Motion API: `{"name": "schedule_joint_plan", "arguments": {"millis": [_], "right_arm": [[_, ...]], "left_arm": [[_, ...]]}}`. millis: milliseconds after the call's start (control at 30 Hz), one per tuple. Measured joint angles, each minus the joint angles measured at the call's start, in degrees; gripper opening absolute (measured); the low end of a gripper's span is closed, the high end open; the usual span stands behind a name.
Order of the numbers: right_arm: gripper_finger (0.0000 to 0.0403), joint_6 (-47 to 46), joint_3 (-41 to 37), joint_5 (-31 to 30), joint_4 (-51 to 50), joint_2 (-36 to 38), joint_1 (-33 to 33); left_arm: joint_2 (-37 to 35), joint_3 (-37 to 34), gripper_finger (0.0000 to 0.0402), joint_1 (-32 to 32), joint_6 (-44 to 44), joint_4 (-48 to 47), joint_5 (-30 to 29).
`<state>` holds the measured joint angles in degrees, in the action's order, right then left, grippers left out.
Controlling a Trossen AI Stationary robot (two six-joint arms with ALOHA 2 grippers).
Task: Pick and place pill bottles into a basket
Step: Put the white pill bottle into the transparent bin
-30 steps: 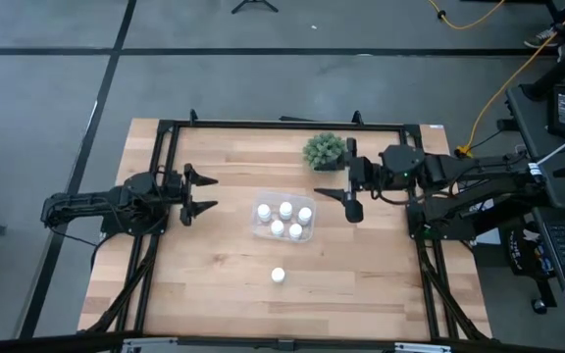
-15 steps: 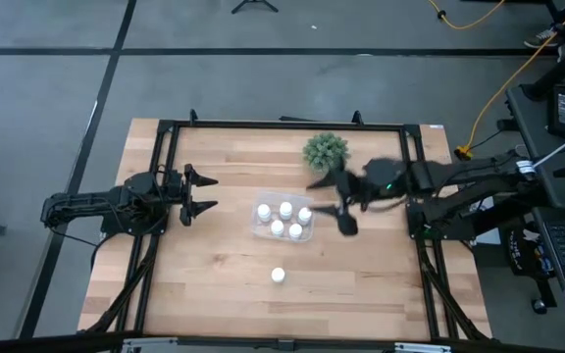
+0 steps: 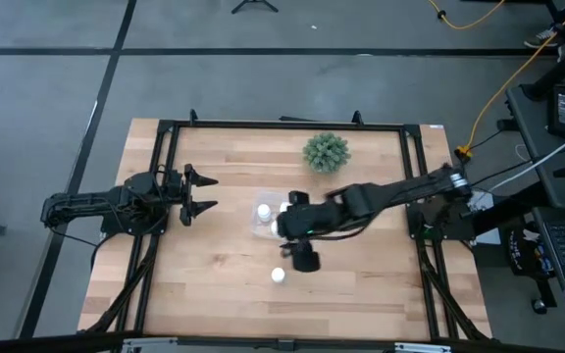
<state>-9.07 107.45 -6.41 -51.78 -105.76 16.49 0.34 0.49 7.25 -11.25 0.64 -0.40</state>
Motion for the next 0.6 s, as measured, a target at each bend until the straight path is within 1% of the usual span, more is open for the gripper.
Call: {"name": "schedule_joint_plan", "arguments": {"millis": [67,167,200,333,600], "right_arm": [[0.0246,-1.28,3.09,0.01,-1.96,-3.12,-0.04],[0.0246,2.44,5.97,0.01,-1.99,-6.49,-0.08],[0.0246,1.6,6.46,-0.01,-1.99,-7.22,-0.07],[0.0246,-8.78,7.09,0.03,-2.53,-9.19,-0.07],[0.0246,-21.13,6.46,0.14,-4.27,-9.65,0.69]], "left_arm": [[0.0,0.0,0.0328,0.0,-0.01,0.0,0.0],[0.02,0.0,0.0329,0.0,0.0,0.0,-0.02],[0.02,0.0,0.0328,0.0,-0.01,-0.01,-0.02],[0.02,0.0,0.0327,0.0,0.0,-0.02,0.0],[0.02,0.0,0.0327,0.0,0.0,-0.02,0.0]]}}
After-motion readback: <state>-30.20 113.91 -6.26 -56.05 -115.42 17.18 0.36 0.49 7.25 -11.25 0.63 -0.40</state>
